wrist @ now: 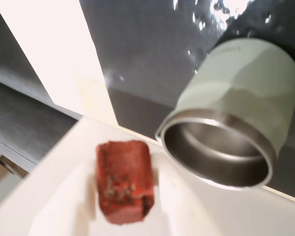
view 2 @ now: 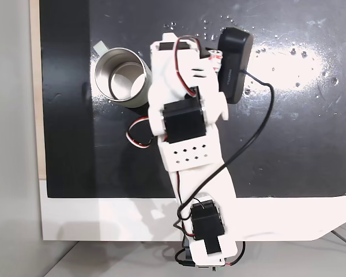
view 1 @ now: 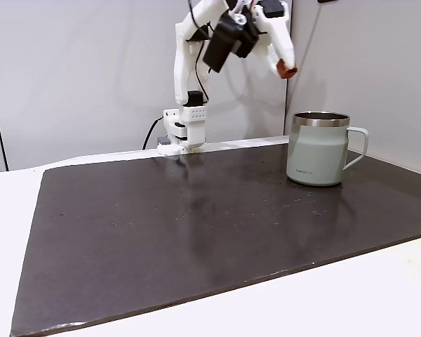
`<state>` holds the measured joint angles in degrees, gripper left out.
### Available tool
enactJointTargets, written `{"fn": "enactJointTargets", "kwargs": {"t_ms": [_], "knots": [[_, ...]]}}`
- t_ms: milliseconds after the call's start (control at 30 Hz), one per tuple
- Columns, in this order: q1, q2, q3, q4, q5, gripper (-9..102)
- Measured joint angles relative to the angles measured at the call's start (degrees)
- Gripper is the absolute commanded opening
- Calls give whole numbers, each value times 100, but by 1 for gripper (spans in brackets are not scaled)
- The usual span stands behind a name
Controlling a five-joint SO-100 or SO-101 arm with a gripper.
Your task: Grasp a cube and put it in the cup.
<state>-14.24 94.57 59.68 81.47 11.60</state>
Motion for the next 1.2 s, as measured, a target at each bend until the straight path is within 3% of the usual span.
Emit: {"fn": "enactJointTargets", "kwargs": {"t_ms": [433,800,1000,1200], "knots": [[-1037,-1635,-1661,888,-510,4],[-1283,-1819,-1688,1266,-826,4],[-1283,-1819,-1688,1266,-826,19],[-1274,-1819,-1688,1266,-800,23]]}}
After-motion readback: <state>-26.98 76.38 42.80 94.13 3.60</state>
